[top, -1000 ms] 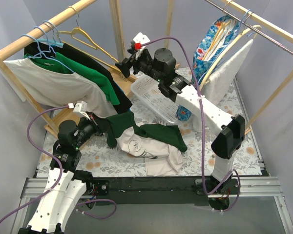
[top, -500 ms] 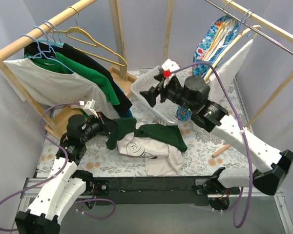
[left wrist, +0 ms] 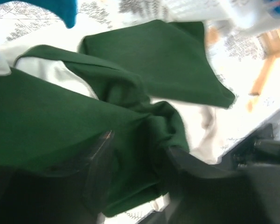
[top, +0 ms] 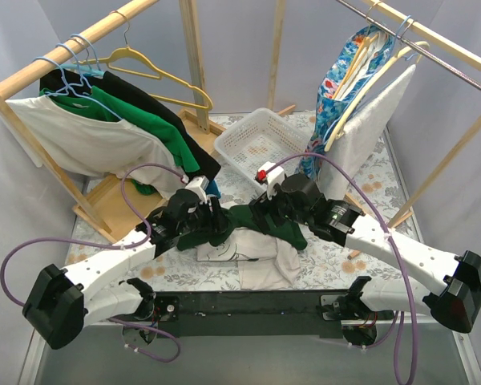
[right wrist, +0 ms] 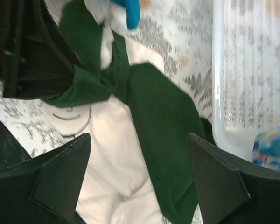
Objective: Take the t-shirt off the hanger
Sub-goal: Pick up the T-shirt from the center of the board.
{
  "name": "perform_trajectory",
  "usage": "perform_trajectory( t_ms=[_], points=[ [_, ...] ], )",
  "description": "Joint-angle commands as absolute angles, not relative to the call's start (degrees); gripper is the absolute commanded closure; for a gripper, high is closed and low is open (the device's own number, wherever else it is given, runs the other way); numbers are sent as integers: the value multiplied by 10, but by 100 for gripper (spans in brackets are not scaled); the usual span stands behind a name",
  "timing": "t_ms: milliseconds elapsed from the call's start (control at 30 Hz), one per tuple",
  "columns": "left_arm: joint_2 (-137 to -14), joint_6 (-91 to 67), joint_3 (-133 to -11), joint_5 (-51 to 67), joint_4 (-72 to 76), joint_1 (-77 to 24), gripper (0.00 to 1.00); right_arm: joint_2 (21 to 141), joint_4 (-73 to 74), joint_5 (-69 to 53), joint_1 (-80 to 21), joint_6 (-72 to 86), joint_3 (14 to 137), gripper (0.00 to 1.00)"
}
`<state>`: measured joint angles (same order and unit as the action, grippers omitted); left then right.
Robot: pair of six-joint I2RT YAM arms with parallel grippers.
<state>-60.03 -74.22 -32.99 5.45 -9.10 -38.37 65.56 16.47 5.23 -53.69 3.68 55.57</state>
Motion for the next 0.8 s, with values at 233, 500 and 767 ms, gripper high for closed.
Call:
perform_trajectory(
  t_ms=[233,500,767],
  points=[
    [-534,-681,-440,-74,-242,-396,14,628,171,68,-537,79,529,8],
    [-460,-693,-455,-91,-337,-396,2,659,163,60,-543,76,562,7],
    [-403,-708,-463,-129,-361,-396,2,715,147,43,-553,62,598,7]
  ],
)
